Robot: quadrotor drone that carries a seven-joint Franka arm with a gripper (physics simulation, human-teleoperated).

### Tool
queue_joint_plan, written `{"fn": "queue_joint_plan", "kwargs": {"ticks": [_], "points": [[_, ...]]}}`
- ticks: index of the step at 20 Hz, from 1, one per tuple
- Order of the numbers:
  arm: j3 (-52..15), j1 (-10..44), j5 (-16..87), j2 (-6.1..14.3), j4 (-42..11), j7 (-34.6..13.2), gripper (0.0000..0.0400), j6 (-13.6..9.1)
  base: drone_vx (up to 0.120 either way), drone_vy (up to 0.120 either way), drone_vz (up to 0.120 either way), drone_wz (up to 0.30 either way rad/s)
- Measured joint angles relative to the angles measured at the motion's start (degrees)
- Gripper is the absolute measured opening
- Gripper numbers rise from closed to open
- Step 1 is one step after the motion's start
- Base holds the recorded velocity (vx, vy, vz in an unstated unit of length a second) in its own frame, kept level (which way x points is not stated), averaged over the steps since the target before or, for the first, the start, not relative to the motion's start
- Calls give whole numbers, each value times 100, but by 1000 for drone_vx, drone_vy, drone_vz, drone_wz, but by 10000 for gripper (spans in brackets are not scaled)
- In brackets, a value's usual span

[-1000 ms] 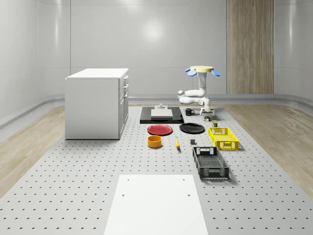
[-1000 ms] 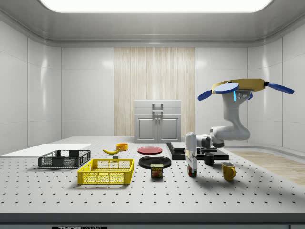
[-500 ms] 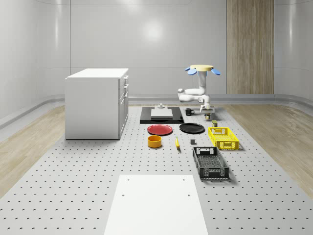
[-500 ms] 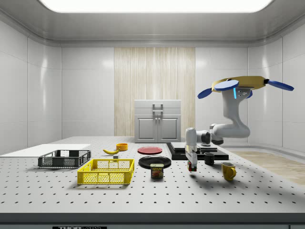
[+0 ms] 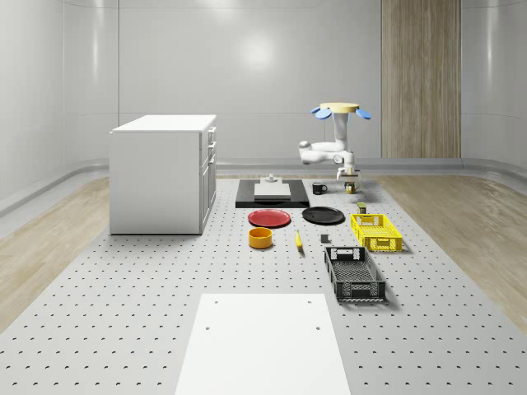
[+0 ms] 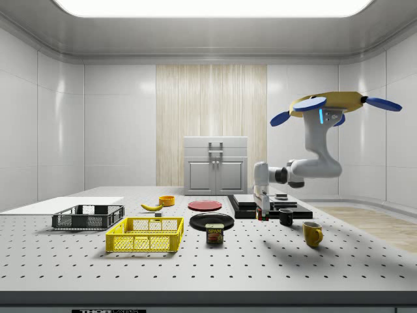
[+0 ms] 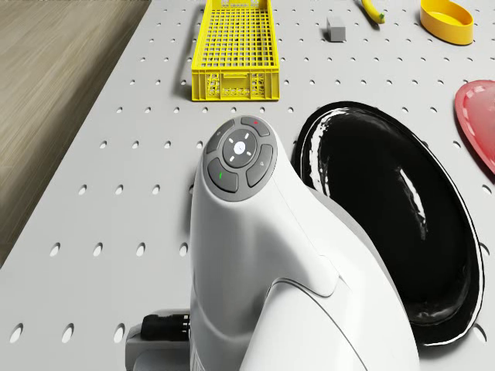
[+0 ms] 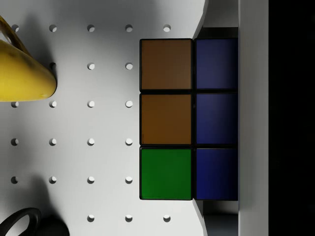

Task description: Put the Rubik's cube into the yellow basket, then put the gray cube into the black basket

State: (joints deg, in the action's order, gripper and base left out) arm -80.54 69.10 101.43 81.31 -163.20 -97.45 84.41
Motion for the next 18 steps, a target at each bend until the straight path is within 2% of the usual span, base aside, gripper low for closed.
{"fn": "queue_joint_plan", "kwargs": {"ticks": [4,6,14,18], "points": [[-27,13,-45,67,1,-13,325,57,20,0,110,0],[-36,19,-63,100,2,-18,325,87,120,0,0,0],[-58,41,-120,226,6,-37,325,201,120,120,0,0],[-66,51,-144,284,8,-45,325,255,120,10,0,0]]}}
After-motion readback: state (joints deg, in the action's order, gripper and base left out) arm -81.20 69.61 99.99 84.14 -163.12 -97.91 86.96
